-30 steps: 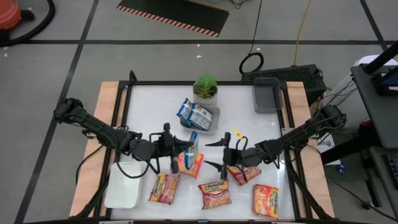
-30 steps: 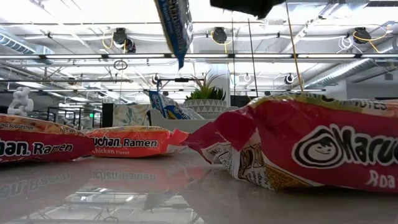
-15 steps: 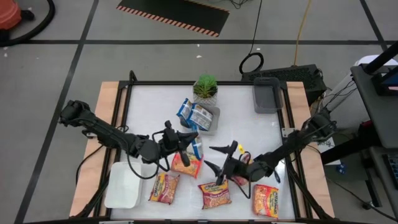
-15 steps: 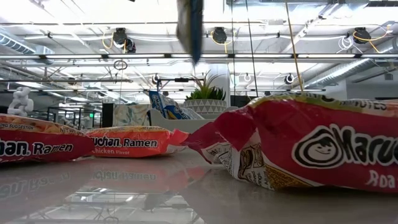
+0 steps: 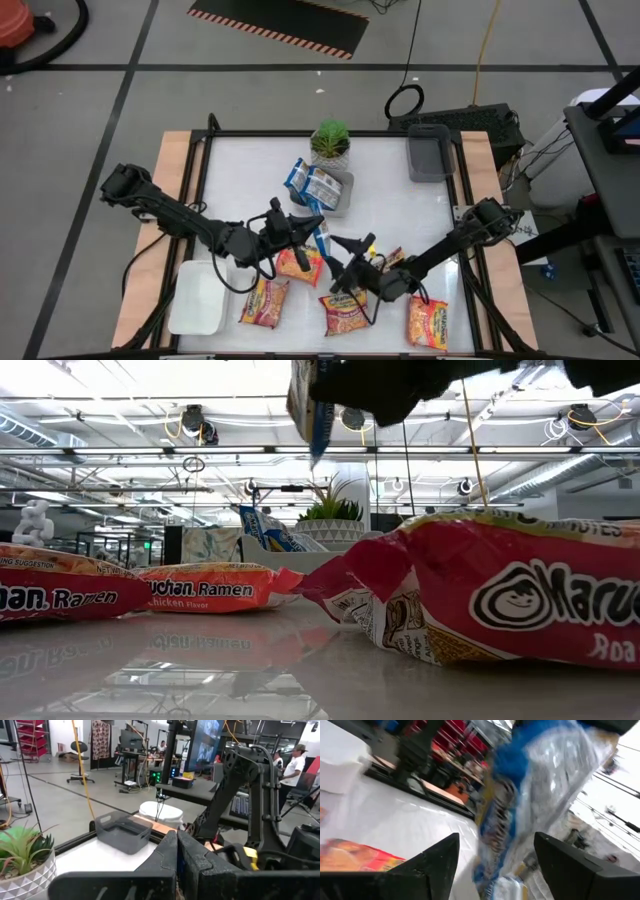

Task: Sort Maruchan noodles
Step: Put the blue noodle pack into the gray bin

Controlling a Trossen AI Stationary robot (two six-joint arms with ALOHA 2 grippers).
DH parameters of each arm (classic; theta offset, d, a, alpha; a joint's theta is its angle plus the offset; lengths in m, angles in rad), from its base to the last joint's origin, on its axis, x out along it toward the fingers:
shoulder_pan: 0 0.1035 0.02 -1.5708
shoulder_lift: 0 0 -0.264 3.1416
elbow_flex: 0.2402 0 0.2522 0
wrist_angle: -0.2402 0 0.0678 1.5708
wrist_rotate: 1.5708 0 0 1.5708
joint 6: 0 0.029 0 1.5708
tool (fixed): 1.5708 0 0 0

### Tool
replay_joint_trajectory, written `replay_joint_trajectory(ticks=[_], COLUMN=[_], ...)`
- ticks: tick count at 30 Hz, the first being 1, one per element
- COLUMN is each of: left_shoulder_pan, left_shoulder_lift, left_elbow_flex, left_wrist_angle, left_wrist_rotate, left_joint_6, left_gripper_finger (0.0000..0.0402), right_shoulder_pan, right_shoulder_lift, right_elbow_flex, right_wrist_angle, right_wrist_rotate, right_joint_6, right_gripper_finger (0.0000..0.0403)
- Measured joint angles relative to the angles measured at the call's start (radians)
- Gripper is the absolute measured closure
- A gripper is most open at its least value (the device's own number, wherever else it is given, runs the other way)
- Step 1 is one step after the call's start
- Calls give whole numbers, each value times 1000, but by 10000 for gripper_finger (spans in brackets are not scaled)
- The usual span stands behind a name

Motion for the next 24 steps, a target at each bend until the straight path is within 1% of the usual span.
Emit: replay_joint_trajectory(ticks=[5, 10, 13, 20, 24], left_shoulder_pan=[-17, -32, -45, -59, -59], left_shoulder_lift=[0, 0, 0, 0, -2], left_elbow_flex=[0, 0, 0, 0, 0], left_wrist_angle=[1, -3, -3, -20, -20], left_wrist_rotate=[-1, -24, -24, -53, -56], left_joint_6=[0, 1, 1, 1, 1], left_gripper_finger=[399, 399, 399, 399, 399], right_shoulder_pan=[-21, -37, -44, -39, -34], right_shoulder_lift=[0, 0, 0, 0, 0], right_elbow_flex=[0, 0, 0, 0, 0], right_wrist_angle=[15, 25, 43, 150, 204], right_wrist_rotate=[-6, -81, -85, -77, -43], right_joint_6=[-6, 63, 67, -74, -155], right_gripper_finger=[154, 154, 154, 154, 154])
